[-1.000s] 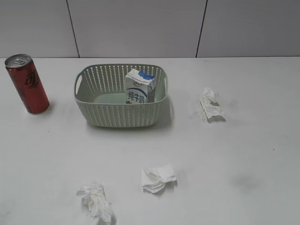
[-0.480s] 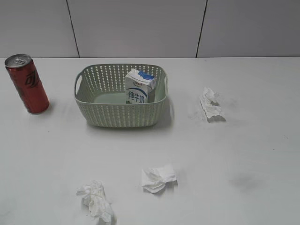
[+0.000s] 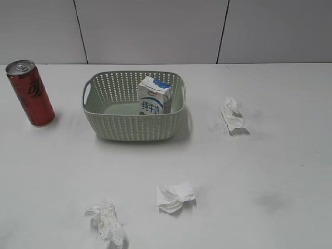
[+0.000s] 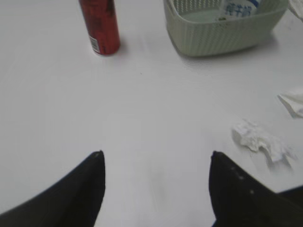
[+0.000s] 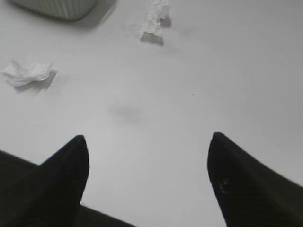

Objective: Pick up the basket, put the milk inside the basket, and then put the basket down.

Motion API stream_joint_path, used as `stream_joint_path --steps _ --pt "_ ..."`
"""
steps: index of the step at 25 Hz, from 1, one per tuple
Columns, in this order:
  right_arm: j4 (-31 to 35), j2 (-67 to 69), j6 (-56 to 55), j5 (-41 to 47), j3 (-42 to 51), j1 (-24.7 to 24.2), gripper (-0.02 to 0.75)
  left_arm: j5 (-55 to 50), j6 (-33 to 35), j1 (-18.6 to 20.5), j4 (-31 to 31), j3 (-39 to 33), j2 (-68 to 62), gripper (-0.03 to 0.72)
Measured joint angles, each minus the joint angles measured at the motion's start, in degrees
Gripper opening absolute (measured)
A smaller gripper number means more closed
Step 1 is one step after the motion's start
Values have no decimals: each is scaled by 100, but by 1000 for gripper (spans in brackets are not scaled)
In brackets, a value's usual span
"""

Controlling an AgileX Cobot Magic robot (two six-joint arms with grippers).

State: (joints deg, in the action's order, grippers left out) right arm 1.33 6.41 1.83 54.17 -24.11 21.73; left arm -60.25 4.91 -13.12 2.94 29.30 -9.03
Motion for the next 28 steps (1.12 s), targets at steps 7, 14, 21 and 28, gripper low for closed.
stream_joint_path --steps 7,14,21,28 --pt "0 -553 0 0 0 -1328 593 11 5 1029 0 0 729 482" --pt "11 -671 0 0 6 -1565 593 5 10 1248 7 -11 932 459" --pt "11 -671 0 0 6 -1565 593 5 10 1248 14 -11 932 458" --pt "13 -671 0 0 6 -1565 593 5 10 1248 14 -11 932 458"
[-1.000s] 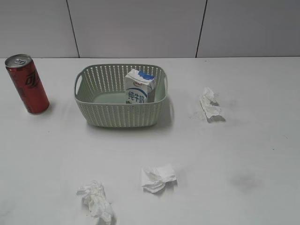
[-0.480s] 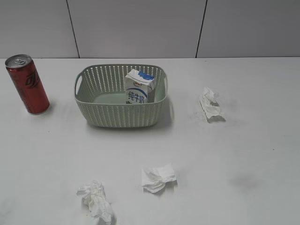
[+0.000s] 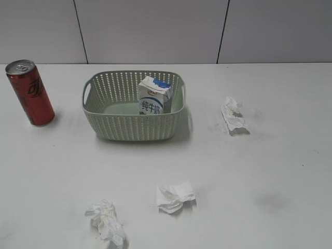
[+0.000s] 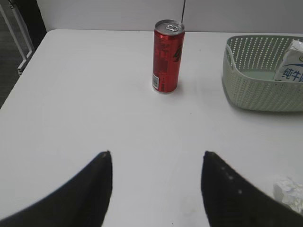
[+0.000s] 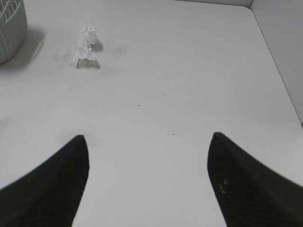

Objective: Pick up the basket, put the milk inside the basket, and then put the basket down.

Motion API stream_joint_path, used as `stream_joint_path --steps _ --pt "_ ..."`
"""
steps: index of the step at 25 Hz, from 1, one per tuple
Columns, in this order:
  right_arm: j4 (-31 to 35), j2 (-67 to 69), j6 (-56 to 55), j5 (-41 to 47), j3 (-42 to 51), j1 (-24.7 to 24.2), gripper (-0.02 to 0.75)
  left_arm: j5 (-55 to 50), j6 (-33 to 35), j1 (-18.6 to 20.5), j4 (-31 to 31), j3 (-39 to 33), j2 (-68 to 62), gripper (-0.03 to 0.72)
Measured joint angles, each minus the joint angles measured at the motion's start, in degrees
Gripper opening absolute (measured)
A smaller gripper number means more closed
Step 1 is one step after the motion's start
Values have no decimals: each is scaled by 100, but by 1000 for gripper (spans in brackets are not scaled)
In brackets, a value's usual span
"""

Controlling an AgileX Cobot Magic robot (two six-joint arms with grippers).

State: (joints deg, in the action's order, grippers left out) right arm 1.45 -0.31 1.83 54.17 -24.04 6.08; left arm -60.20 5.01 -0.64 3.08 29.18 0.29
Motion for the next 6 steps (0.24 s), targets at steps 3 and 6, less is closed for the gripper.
stream_joint_path --steps 3,6 --pt "5 0 0 0 0 0 593 0 0 0 0 0 0 458" --pt "5 0 0 0 0 0 593 0 0 0 0 0 0 458"
